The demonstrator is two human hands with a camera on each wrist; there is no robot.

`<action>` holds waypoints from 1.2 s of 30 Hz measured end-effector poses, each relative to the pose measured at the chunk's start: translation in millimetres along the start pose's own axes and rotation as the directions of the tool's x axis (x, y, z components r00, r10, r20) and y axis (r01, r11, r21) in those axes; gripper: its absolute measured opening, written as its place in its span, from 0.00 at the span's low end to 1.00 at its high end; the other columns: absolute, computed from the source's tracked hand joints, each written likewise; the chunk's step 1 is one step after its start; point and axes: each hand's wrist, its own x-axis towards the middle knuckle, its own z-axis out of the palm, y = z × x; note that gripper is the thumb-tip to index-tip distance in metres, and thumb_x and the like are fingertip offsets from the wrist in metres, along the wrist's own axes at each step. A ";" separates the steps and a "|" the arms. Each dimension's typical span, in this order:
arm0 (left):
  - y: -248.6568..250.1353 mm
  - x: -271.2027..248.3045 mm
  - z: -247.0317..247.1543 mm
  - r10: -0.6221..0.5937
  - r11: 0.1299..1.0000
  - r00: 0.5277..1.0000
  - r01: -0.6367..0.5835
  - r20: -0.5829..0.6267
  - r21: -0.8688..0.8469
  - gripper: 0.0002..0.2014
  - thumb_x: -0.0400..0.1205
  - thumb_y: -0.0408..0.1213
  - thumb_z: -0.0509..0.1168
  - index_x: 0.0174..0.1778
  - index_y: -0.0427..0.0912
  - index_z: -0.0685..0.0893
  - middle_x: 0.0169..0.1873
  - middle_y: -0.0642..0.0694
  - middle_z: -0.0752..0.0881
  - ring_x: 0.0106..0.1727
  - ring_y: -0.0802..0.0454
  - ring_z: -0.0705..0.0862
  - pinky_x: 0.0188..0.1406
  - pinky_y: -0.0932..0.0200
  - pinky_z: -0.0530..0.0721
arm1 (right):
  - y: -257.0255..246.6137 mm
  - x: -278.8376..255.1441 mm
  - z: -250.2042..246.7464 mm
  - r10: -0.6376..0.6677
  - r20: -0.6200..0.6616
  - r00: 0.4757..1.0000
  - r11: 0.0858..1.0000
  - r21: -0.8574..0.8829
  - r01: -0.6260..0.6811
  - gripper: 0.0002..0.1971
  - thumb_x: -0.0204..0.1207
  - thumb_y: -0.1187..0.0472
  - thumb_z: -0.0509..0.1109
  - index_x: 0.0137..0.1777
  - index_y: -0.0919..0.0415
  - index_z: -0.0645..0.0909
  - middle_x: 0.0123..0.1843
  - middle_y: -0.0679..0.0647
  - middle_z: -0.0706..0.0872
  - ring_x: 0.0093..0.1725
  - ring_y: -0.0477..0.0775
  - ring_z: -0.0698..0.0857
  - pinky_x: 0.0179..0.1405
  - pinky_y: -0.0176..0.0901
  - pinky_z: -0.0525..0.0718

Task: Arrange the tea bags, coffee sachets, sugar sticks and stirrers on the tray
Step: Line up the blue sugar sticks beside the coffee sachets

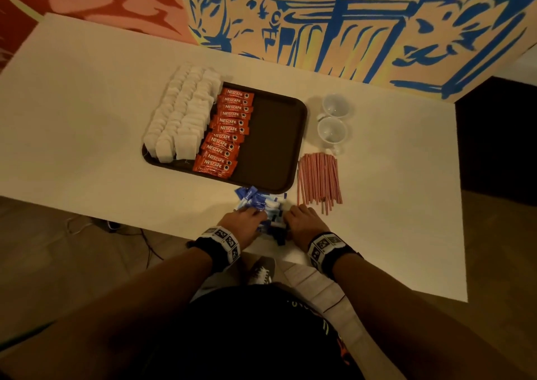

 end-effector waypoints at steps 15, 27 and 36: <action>-9.9 -6.4 -10.7 -0.012 0.993 1.000 0.012 0.003 0.119 0.16 0.90 0.46 0.54 0.72 0.48 0.75 0.71 0.45 0.78 0.69 0.44 0.79 0.59 0.47 0.83 | -0.3 -6.4 -2.0 0.052 0.069 0.996 0.996 0.073 -0.057 0.19 0.89 0.61 0.62 0.76 0.64 0.69 0.73 0.63 0.75 0.68 0.64 0.79 0.69 0.53 0.78; -36.6 -28.5 -3.4 -0.039 0.973 0.998 0.047 -0.038 0.225 0.22 0.90 0.42 0.54 0.81 0.46 0.65 0.73 0.44 0.77 0.72 0.43 0.74 0.61 0.49 0.82 | -6.0 -3.8 -13.1 0.201 0.161 0.966 0.930 0.280 -0.240 0.21 0.89 0.59 0.58 0.81 0.57 0.64 0.76 0.60 0.77 0.70 0.63 0.78 0.70 0.55 0.77; -26.0 -29.6 -4.0 -0.088 0.943 0.996 0.081 0.005 0.323 0.22 0.89 0.38 0.56 0.79 0.37 0.65 0.74 0.37 0.74 0.74 0.39 0.72 0.73 0.45 0.73 | -4.5 -15.3 -19.6 0.404 0.171 0.899 0.796 0.419 -0.437 0.17 0.91 0.52 0.52 0.71 0.62 0.69 0.58 0.62 0.87 0.55 0.64 0.87 0.53 0.51 0.82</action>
